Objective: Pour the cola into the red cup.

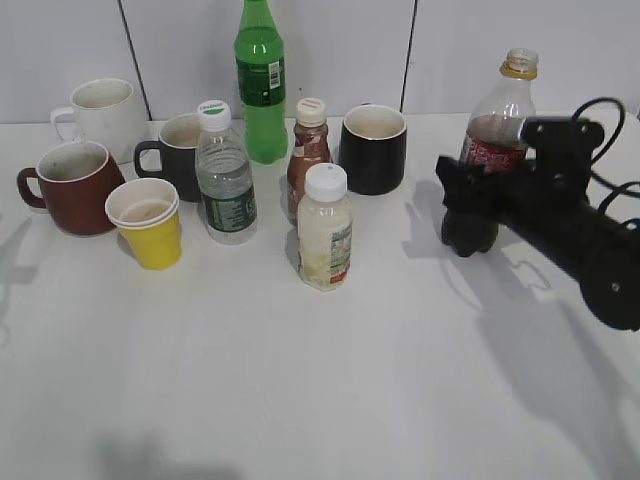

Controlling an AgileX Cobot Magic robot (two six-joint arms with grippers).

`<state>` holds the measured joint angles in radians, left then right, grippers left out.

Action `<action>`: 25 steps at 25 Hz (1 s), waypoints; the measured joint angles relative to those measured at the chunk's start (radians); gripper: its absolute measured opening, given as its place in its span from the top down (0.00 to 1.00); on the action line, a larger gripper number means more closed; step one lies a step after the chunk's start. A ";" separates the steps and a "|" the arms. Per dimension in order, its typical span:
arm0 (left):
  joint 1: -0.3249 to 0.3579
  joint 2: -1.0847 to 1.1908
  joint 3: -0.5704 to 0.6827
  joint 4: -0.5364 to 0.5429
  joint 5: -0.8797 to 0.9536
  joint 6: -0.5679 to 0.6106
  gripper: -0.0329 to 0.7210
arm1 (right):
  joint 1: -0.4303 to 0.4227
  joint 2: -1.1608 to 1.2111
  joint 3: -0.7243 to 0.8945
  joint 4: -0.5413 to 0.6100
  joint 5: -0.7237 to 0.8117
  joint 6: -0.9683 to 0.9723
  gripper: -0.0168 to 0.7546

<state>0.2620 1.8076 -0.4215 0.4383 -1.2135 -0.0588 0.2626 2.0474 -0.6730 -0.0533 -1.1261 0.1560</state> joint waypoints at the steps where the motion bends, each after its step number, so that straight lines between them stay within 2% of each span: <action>1: 0.000 -0.021 0.005 0.002 0.003 -0.002 0.52 | 0.000 -0.020 0.000 -0.002 0.006 0.000 0.14; 4: -0.009 -0.141 0.005 -0.013 0.105 -0.024 0.52 | 0.000 -0.136 -0.010 -0.011 0.076 -0.015 0.12; 7: -0.044 -0.323 0.005 -0.074 0.302 -0.044 0.52 | 0.000 -0.326 -0.056 -0.037 0.288 -0.024 0.12; 11: -0.119 -0.599 -0.042 -0.119 0.775 -0.157 0.52 | 0.012 -0.584 -0.144 -0.141 0.721 0.001 0.14; 15: -0.205 -0.855 -0.131 -0.153 1.274 -0.185 0.52 | 0.056 -0.812 -0.163 -0.188 1.037 0.022 0.17; 19: -0.238 -1.105 -0.204 -0.199 1.642 -0.185 0.52 | 0.126 -0.996 -0.163 -0.164 1.401 0.018 0.18; 22: -0.239 -1.256 -0.223 -0.223 1.848 -0.184 0.52 | 0.163 -1.129 -0.156 -0.081 1.659 -0.028 0.19; 25: -0.239 -1.417 -0.223 -0.243 2.034 -0.170 0.52 | 0.170 -1.302 -0.110 -0.013 1.848 -0.067 0.21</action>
<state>0.0230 0.3902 -0.6447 0.1953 0.8204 -0.2290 0.4328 0.7458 -0.7826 -0.0659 0.7222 0.0894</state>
